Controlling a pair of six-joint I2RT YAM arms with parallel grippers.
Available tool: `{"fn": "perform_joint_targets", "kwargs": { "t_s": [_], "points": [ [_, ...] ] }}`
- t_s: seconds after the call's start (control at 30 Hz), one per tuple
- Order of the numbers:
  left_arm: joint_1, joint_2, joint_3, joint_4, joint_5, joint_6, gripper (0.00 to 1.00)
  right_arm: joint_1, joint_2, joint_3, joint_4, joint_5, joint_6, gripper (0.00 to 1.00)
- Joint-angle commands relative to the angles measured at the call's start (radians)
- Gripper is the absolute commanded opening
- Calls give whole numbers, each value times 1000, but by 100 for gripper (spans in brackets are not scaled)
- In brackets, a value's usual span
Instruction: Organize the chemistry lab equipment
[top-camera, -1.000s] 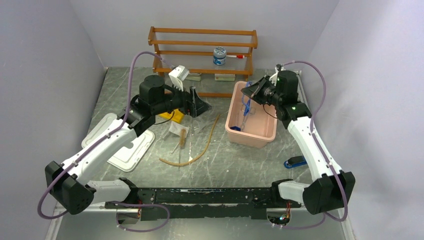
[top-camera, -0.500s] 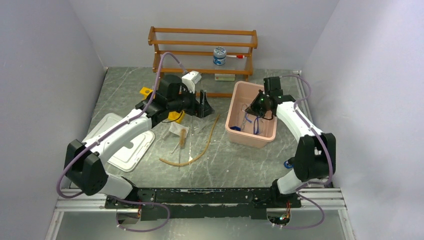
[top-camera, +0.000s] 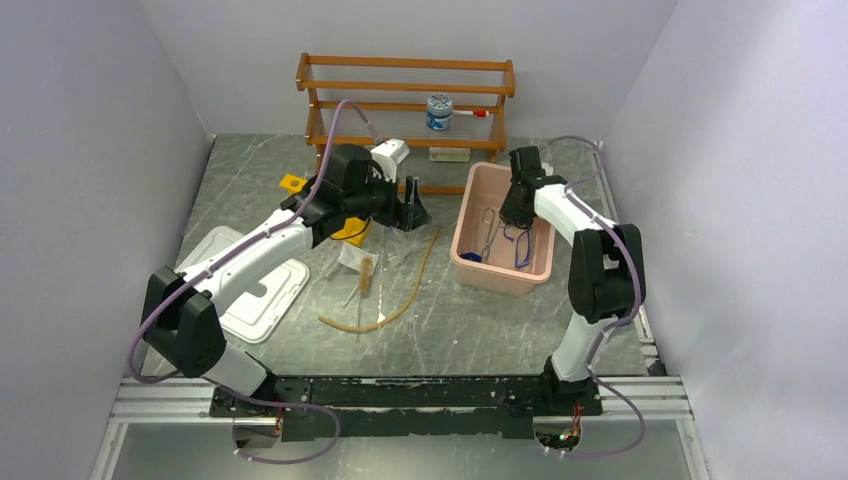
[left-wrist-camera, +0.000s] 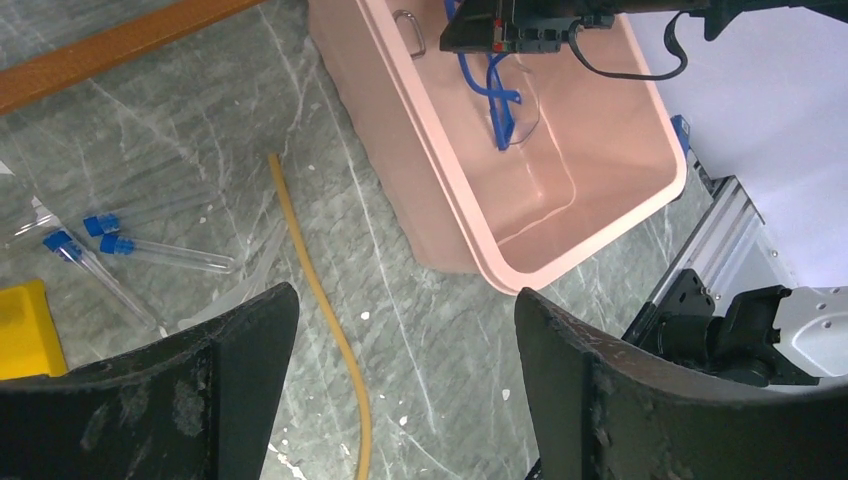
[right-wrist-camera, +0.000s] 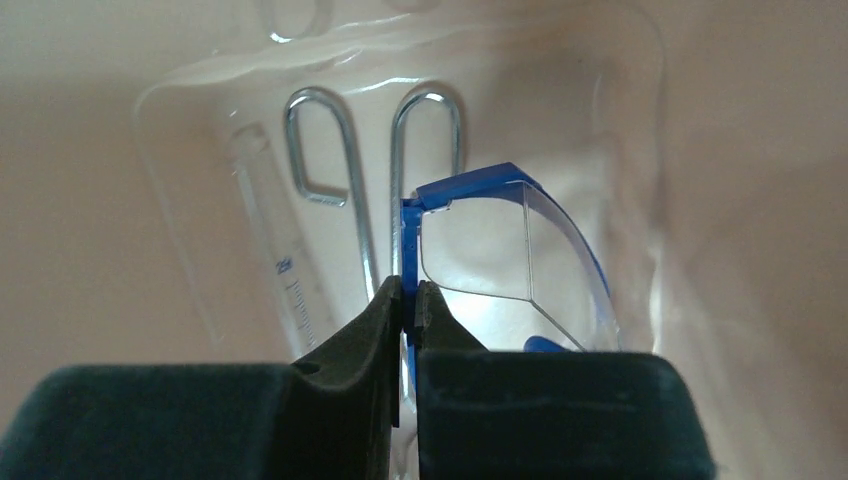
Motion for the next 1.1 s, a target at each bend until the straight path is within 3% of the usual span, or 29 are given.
{"fn": "perform_joint_targets", "kwargs": {
  "t_s": [0.0,0.2,0.37,0.63,0.8,1.07],
  "points": [
    [5,16,42,-14,-32,14,83,8,53,50,-9,124,-76,7],
    [5,28,55,-19,-44,12,82,18,81,55,-15,174,-89,16],
    [5,39,70,-17,-45,5,82,26,69,68,-29,199,-81,31],
    [5,32,55,-15,-95,-26,81,38,-6,92,-58,205,-91,31],
    [6,18,40,-67,-202,-66,79,63,-93,112,-31,90,-142,34],
    [11,-44,-127,-186,-394,-161,74,235,-242,113,45,-37,-120,42]
  ]
}}
